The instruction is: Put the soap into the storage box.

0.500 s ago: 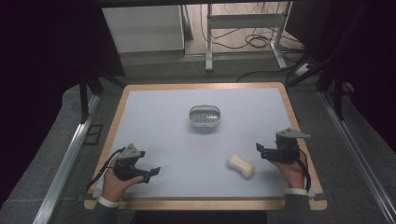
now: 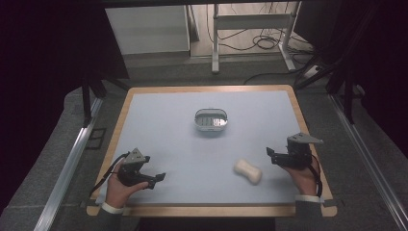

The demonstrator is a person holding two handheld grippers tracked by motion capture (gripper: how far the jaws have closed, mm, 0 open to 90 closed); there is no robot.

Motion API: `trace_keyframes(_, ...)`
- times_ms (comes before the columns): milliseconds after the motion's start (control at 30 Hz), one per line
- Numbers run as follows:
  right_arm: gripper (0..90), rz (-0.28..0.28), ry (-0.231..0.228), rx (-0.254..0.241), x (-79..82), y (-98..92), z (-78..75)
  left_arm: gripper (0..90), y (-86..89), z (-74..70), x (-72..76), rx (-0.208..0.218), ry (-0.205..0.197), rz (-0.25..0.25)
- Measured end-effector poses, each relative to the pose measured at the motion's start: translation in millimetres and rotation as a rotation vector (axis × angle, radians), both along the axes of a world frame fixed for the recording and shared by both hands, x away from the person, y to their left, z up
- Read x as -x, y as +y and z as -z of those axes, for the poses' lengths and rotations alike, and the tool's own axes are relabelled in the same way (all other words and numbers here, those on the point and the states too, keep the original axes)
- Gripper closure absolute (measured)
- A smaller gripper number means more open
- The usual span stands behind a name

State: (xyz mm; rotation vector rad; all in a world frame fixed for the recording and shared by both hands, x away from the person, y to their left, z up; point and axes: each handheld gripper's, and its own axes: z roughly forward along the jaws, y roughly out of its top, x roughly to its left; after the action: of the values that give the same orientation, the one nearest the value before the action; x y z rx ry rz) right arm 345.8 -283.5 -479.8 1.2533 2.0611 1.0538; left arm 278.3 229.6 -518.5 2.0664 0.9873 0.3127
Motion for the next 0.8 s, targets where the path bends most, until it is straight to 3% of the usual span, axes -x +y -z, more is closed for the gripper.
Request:
trace_keyframes(67, 12.2, -0.009, 0.005, -0.017, -0.5, -0.4, 0.7, 7.1, 0.7, -0.6, 0.3, 0.0, -0.005, -0.004)
trace_keyframes(367, 12.6, -0.014, 0.011, 0.028, -2.4, 3.5, 3.8, 7.1, 1.7, -1.5, 0.6, 0.001, -0.005, -0.007)
trace_keyframes(667, 13.6, -0.035, 0.051, 0.062, -5.1, 9.7, 6.7, 7.1, 3.4, -3.3, 2.0, 0.007, -0.007, -0.014)
trace_keyframes(800, 15.5, -0.037, 0.074, 0.053, -6.6, 10.5, 6.6, 7.1, 4.2, -3.9, 2.1, 0.011, -0.007, -0.014)
